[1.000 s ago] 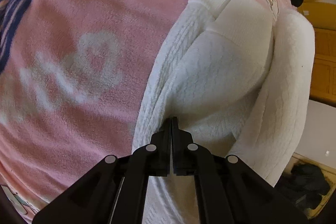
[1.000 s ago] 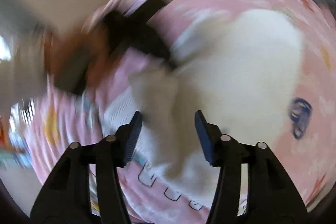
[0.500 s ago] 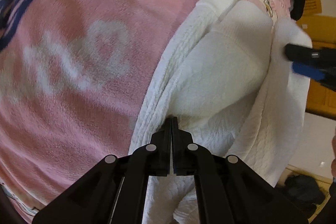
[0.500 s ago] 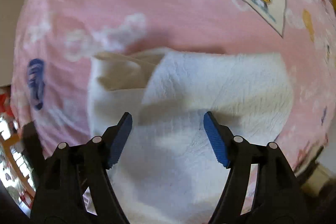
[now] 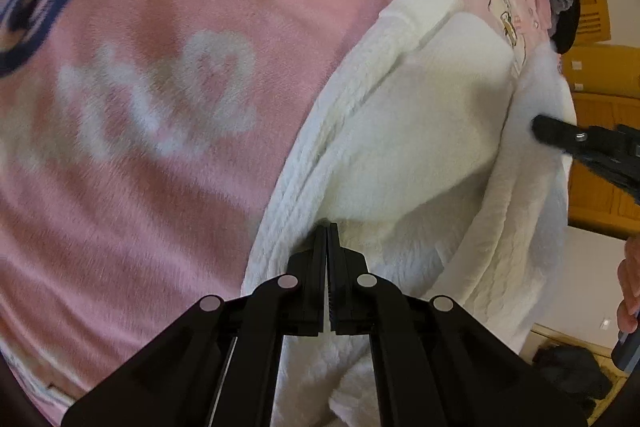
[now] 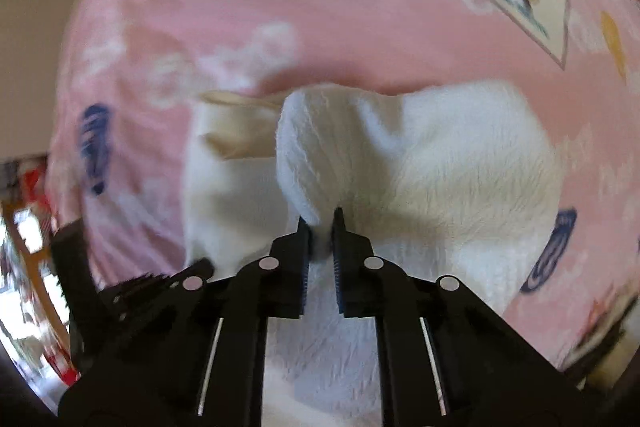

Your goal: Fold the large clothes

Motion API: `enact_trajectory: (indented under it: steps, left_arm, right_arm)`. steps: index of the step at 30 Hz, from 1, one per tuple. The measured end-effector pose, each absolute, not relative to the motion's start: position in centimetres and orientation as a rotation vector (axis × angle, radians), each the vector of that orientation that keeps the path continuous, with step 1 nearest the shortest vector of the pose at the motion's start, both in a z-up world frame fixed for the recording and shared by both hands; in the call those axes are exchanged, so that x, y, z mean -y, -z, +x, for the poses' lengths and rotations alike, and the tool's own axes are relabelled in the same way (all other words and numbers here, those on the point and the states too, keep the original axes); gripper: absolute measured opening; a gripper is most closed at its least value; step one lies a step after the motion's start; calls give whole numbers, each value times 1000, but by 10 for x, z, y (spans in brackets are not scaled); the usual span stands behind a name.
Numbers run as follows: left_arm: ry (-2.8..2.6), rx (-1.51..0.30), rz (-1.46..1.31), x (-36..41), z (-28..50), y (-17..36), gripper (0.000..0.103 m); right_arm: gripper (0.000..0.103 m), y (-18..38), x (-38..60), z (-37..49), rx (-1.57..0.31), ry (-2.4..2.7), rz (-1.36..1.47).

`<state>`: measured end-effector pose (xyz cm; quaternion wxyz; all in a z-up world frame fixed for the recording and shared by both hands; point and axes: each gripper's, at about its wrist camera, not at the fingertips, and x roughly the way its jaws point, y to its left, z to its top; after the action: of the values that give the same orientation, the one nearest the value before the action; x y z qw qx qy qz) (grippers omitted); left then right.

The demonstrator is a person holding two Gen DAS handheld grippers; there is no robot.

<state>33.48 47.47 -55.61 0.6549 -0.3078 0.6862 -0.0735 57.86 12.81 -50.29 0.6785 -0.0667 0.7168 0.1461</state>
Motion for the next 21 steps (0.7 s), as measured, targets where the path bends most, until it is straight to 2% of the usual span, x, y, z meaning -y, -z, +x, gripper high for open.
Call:
enact_trajectory:
  steps: [6, 11, 15, 17, 21]
  left_arm:
    - [166, -1550, -628, -482, 293, 523, 2]
    - [140, -1415, -678, -494, 252, 459, 2]
    - [177, -1301, -731, -477, 234, 414, 2]
    - [150, -1294, -710, -462, 234, 412, 2]
    - [-130, -1427, -721, -446, 227, 473, 1]
  right_arm:
    - [8, 474, -132, 567, -1587, -559, -31]
    - [8, 462, -151, 557, -1587, -710, -42]
    - [8, 476, -173, 558, -1637, -768, -91]
    - [8, 489, -184, 563, -1665, -760, -131]
    - [8, 522, -198, 573, -1724, -686, -190]
